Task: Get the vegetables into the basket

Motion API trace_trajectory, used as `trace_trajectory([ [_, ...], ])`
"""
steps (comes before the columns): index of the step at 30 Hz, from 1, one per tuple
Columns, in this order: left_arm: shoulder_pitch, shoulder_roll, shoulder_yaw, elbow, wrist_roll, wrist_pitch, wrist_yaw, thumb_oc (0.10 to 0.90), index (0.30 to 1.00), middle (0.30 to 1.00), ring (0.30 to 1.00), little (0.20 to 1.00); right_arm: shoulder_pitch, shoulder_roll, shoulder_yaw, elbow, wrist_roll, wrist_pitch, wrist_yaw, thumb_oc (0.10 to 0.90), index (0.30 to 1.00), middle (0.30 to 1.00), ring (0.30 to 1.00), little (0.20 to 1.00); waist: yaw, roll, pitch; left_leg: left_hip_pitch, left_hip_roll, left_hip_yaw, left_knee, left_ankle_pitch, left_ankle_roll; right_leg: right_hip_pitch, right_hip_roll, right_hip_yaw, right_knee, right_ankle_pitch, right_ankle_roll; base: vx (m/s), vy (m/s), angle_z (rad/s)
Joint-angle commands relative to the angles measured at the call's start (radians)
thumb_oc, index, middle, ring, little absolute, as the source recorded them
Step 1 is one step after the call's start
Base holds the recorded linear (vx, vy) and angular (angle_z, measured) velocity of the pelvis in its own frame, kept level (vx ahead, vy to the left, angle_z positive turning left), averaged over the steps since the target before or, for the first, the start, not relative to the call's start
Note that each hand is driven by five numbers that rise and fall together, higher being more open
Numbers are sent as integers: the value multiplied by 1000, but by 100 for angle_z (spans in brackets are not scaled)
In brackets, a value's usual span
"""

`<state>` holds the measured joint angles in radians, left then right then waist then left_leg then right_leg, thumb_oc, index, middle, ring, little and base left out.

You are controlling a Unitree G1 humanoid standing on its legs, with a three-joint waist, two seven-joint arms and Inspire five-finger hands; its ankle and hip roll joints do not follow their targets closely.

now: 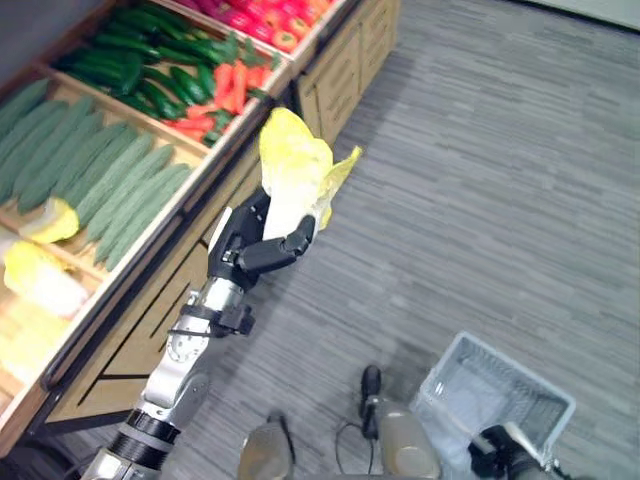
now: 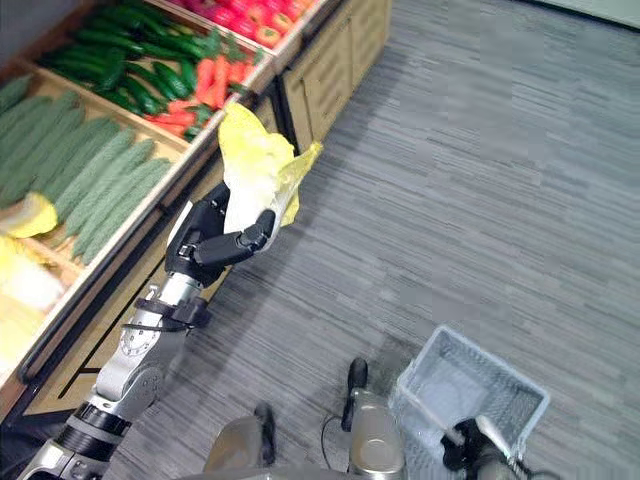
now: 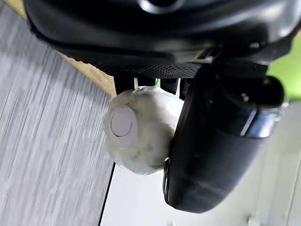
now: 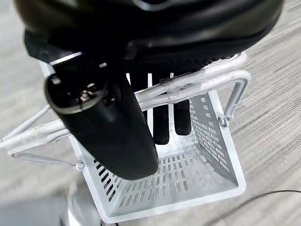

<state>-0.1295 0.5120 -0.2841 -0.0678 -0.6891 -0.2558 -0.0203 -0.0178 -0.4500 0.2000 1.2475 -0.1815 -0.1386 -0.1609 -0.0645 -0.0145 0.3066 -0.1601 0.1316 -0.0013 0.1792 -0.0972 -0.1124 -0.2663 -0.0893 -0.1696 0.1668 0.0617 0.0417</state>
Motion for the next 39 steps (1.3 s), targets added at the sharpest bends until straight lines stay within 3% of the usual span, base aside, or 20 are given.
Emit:
trace_trajectory([
  [1, -1, 42, 81, -154, -26, -132, -34, 400, 300, 300, 300, 300, 47, -25, -28, -20, 66, -18, -24, 400, 300, 300, 300, 300, 35, -26, -33, -82, 55, -116, -99, 213, -39, 97, -94, 134, -4, -41, 125, 239, 295, -96],
  [3, 7, 45, 79, -145, -43, -126, -55, 400, 300, 300, 300, 300, 49, -24, -31, -14, 59, -19, -15, 400, 300, 300, 300, 300, 27, -21, -46, -73, 40, -99, -114, 198, -35, 110, -112, 162, -3, -47, 132, 184, 376, -140],
  [4, 7, 42, 69, -138, -52, -120, -67, 400, 300, 300, 300, 300, 59, -24, -40, -13, 49, -19, -12, 400, 300, 300, 300, 300, 13, -28, -53, -65, 32, -46, -105, 187, -33, 109, -139, 171, 0, -23, 145, 122, 396, -139],
  [7, -3, 53, 47, -124, -30, -133, -68, 400, 300, 300, 300, 300, 54, -15, -51, -18, 58, -15, -16, 400, 300, 300, 300, 300, 10, -51, -55, -64, -9, 6, -81, 161, -8, 81, -178, 203, -16, 42, 164, 63, 341, -62],
  [8, -3, 64, 46, -114, -22, -128, -68, 400, 300, 300, 300, 300, 36, -7, -36, -13, 56, -11, -11, 400, 300, 300, 300, 300, 12, -65, -56, -50, -33, 46, -75, 141, 14, 63, -199, 217, -35, 107, 172, 48, 253, -46],
  [10, 1, 66, 51, -98, -14, -130, -62, 400, 300, 300, 300, 300, 23, 6, -27, -27, 58, -11, -13, 400, 300, 300, 300, 300, 27, -76, -51, -28, -42, 98, -70, 123, 30, 51, -218, 156, -41, 153, 169, 70, 296, -125],
  [11, 9, 64, 60, -85, -5, -125, -56, 400, 300, 300, 300, 300, 18, 14, -21, -25, 55, -7, -12, 400, 300, 300, 300, 300, 47, -79, -53, -3, -45, 152, -82, 114, 42, 59, -252, 10, -45, 166, 166, 51, 204, -136],
  [12, 9, 64, 60, -85, -5, -125, -56, 400, 300, 300, 300, 300, 18, 14, -21, -25, 55, -7, -12, 400, 300, 300, 300, 300, 47, -79, -53, -3, -45, 152, -83, 114, 42, 59, -253, 10, -45, 166, 167, 75, 252, -105],
  [13, 25, 61, 66, -75, 6, -117, -59, 400, 300, 300, 300, 300, 16, 23, -11, -28, 47, -8, -11, 400, 300, 300, 300, 300, 52, -81, -59, 15, -48, 192, -96, 112, 50, 59, -256, -65, -43, 173, 170, 42, 110, -84],
  [15, 39, 55, 77, -72, 8, -111, -64, 400, 300, 300, 300, 300, 22, 30, -10, -26, 41, -8, -10, 400, 300, 300, 300, 300, 51, -86, -65, 37, -53, 217, -111, 110, 48, 61, -251, -72, -60, 187, 182, 80, 91, -75],
  [18, 56, 52, 86, -75, 15, -110, -68, 400, 300, 300, 300, 300, 31, 30, -17, -19, 37, -9, -7, 400, 300, 300, 300, 300, 46, -87, -74, 52, -53, 224, -125, 118, 41, 60, -241, -27, -88, 212, 194, 85, -3, -32],
  [30, 110, 81, 98, -66, 31, -98, -84, 400, 300, 300, 300, 300, 40, -21, -52, -3, 34, -8, -15, 400, 300, 300, 300, 300, 45, -75, -151, 145, -14, 230, -238, 181, -8, 142, -200, -55, -204, 197, 199, 90, -92, -10],
  [37, 118, 127, 72, -83, 61, -97, -106, 400, 300, 300, 300, 300, -18, -152, -45, -54, 25, -23, -9, 400, 300, 300, 300, 300, 46, -61, -196, 175, 1, 232, -266, 194, -21, 179, -184, -57, -246, 195, 199, 33, -41, 0],
  [39, 113, 151, 55, -92, 83, -96, -110, 400, 300, 300, 300, 300, -50, -217, -29, -161, 30, -41, -2, 400, 300, 300, 300, 300, 43, -59, -214, 187, 5, 237, -266, 190, -22, 189, -180, -52, -248, 190, 198, 37, -13, -3],
])
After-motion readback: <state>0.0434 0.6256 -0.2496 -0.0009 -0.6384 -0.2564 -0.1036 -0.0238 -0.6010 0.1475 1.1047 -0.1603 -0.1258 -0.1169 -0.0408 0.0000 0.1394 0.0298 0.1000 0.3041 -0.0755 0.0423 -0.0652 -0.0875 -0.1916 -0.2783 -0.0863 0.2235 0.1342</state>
